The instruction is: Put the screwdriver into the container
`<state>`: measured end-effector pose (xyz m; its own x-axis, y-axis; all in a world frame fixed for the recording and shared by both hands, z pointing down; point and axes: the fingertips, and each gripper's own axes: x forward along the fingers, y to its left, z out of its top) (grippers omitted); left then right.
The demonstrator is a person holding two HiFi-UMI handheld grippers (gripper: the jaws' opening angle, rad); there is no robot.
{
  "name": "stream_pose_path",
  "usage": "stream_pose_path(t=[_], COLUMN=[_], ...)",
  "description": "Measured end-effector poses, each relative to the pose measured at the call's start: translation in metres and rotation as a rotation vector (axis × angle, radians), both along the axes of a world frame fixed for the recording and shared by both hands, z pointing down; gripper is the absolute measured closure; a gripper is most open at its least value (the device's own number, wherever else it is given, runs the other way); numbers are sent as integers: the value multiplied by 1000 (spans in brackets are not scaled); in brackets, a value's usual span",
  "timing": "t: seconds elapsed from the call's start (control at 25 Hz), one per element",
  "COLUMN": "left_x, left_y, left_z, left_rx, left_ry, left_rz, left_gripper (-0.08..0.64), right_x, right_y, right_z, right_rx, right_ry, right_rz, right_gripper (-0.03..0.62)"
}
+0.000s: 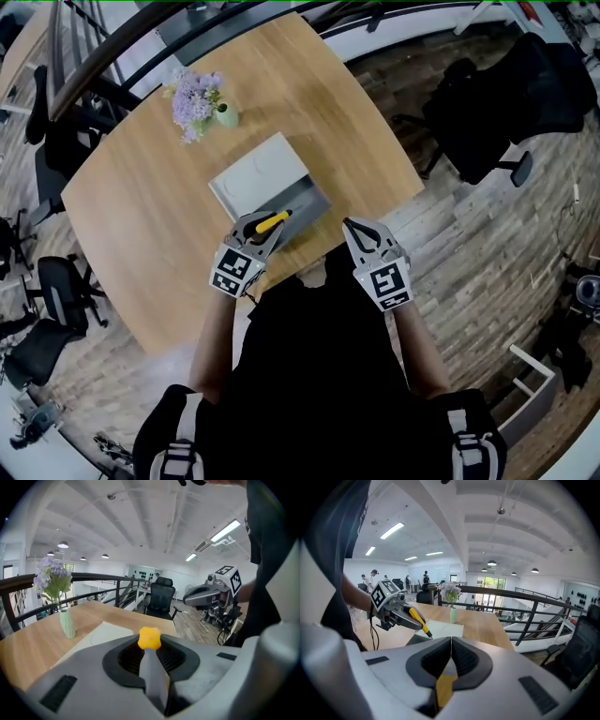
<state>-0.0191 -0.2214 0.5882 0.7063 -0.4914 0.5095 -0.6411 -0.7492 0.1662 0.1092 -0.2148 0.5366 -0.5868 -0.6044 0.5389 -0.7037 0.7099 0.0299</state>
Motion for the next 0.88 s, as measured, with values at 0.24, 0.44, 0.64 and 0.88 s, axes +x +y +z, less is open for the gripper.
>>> stream_pose_path(t=[0.24,0.44,0.64,0.88], left_x=[13,12,11,10], left_y=[-12,-8,-6,-2], left_z=[30,68,83,100], left_rx=[-30,-72,-77,-70], left_ry=[-76,-168,-188,-249], left_rz=[18,47,30,54], left_gripper=[468,468,468,468], right_x=[5,4,8,9], right_y=[-17,-23,-23,-17], right_z=[13,8,8,6], right_rx=[-28,-37,-39,-37], right_ry=[-15,-37,-29,-6], right_rz=[-41,-65,-71,-82], right_gripper=[568,568,568,568])
